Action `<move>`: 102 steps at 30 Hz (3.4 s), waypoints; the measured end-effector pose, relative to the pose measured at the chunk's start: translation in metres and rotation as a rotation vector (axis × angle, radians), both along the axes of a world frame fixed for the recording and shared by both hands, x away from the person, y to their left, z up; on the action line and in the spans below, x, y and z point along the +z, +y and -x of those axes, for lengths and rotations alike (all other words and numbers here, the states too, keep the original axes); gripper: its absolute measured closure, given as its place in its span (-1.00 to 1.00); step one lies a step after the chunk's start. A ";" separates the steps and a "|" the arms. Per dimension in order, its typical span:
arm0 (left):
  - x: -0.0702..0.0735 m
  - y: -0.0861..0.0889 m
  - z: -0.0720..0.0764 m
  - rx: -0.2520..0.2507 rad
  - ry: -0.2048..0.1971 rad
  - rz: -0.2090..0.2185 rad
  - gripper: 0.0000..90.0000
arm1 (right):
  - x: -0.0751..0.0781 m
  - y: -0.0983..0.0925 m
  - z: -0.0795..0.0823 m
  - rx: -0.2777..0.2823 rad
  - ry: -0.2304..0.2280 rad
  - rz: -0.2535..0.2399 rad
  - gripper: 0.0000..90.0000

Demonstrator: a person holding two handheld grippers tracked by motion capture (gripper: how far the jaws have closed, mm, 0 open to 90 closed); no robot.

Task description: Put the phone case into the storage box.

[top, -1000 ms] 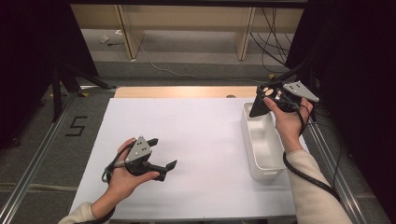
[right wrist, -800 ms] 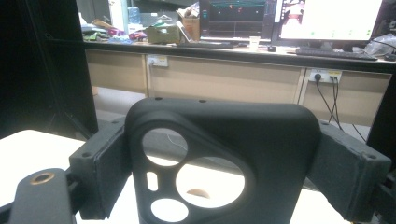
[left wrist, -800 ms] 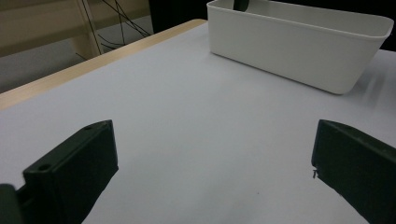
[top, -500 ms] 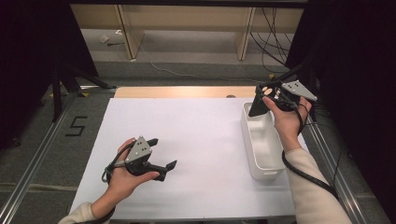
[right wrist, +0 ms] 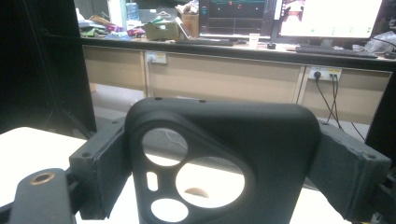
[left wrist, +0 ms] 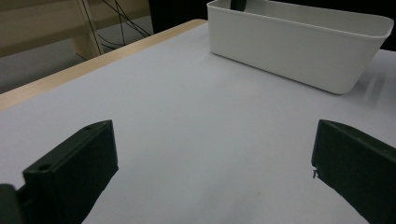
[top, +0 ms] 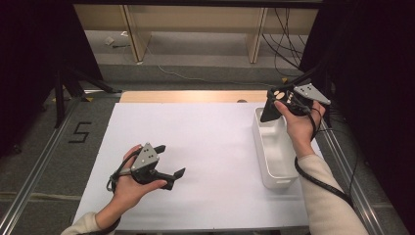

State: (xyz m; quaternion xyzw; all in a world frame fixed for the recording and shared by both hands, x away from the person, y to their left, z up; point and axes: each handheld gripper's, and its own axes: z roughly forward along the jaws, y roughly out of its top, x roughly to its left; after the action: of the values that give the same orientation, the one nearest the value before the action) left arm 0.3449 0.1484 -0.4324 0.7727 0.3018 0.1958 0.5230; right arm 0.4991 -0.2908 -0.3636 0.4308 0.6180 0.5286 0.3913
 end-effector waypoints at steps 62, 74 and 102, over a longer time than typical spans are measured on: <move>0.000 0.000 0.000 -0.002 0.002 0.004 -1.00 | -0.009 0.008 -0.016 -0.011 0.042 0.044 -0.66; 0.000 0.000 0.000 -0.002 0.002 0.004 -1.00 | -0.011 0.008 -0.018 -0.015 0.051 0.049 -0.66; -0.001 0.000 0.000 -0.003 0.006 0.005 -1.00 | -0.019 0.011 -0.025 -0.026 0.095 0.061 -0.66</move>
State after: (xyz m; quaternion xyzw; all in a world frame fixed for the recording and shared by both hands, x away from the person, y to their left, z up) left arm 0.3453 0.1485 -0.4329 0.7725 0.3027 0.1921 0.5242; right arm 0.5246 -0.2802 -0.3825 0.4512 0.6461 0.4833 0.3813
